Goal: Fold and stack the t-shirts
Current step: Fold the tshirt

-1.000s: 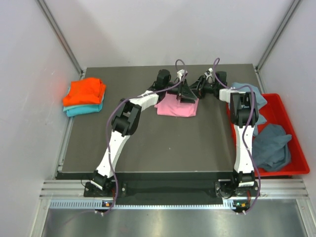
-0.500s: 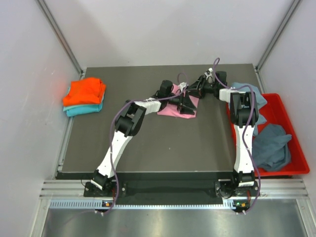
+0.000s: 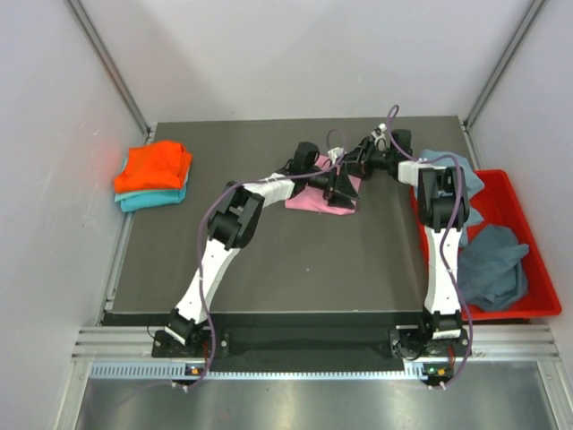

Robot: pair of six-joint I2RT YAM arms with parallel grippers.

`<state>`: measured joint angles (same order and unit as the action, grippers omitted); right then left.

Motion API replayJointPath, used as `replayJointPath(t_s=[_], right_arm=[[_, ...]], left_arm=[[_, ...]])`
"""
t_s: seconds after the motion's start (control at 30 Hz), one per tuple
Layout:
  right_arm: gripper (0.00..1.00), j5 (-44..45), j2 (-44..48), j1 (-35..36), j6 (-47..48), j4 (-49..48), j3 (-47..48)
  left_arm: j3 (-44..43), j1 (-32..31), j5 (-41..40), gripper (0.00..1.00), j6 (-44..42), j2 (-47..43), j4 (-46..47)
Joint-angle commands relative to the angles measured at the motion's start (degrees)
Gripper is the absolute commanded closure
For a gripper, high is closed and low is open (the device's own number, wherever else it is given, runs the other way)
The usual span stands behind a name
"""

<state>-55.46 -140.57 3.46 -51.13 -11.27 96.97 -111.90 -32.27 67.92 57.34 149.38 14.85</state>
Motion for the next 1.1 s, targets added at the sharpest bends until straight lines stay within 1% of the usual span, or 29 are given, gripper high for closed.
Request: replayJointPath(t_s=[0.0,0.03,0.07,0.13,0.17,0.2,0.3,0.33,0.4,0.47,0.53,0.63,0.67,0.87,1.07], right_arm=[[0.49,2.46,4.33,-0.48,2.62,1.60,-1.52],[0.49,2.55,4.78,-0.39,2.88,1.95,-1.78],[0.49,2.46,5.56,-0.39,3.49,2.56,-2.22],[0.49,2.03,6.18,-0.48,4.11,3.26,-2.66],[0.49,1.59,6.97,-0.56,4.29,3.27,-2.75],[0.49,1.24,7.41,-0.56,4.38,3.27,-2.58],[0.47,0.53,10.05,-0.48,4.29,3.01,-0.56],[0.47,0.27,10.84,-0.39,4.29,2.66,0.06],[0.46,-0.52,12.86,-0.21,4.02,3.09,1.73],[0.46,-0.52,14.79,0.66,4.81,4.93,2.08],[0.46,-0.44,15.94,1.80,4.73,5.99,1.21],[0.46,-0.96,17.96,3.82,4.20,5.73,-3.18],[0.46,-1.31,19.01,4.35,3.77,5.38,-6.06],[0.46,-1.05,22.44,7.87,3.76,3.97,-15.65],[0.46,-0.79,22.19,8.67,4.81,5.29,-19.88]], left_arm=[[-1.74,0.27,-1.03,0.27,-12.46,-10.68,-11.21],[-2.79,0.98,-1.82,0.25,-14.78,-11.99,-14.03],[-2.97,2.64,-2.78,0.25,-16.46,-14.36,-18.85],[-2.36,4.75,-4.11,0.23,-21.20,-17.70,-23.52],[-2.19,6.94,-5.59,0.23,-22.96,-18.59,-26.08],[-1.40,8.09,-6.21,0.23,-26.37,-19.56,-30.80],[0.79,12.57,-8.06,0.23,-31.39,-22.55,-37.32],[1.41,14.76,-8.33,0.23,-32.20,-23.60,-38.05],[2.38,16.88,-8.51,0.23,-32.99,-23.70,-39.19],[2.56,19.34,-8.59,0.23,-33.35,-22.82,-39.46],[2.12,20.49,-8.33,0.23,-33.26,-21.16,-39.02],[1.16,22.25,-8.16,0.23,-33.09,-18.18,-38.85],[1.07,22.95,-7.72,0.23,-32.65,-17.46,-37.89],[-0.34,24.54,-5.87,0.23,-30.54,-11.75,-35.51],[-2.53,25.33,-6.57,0.23,-31.50,-6.74,-35.59]])
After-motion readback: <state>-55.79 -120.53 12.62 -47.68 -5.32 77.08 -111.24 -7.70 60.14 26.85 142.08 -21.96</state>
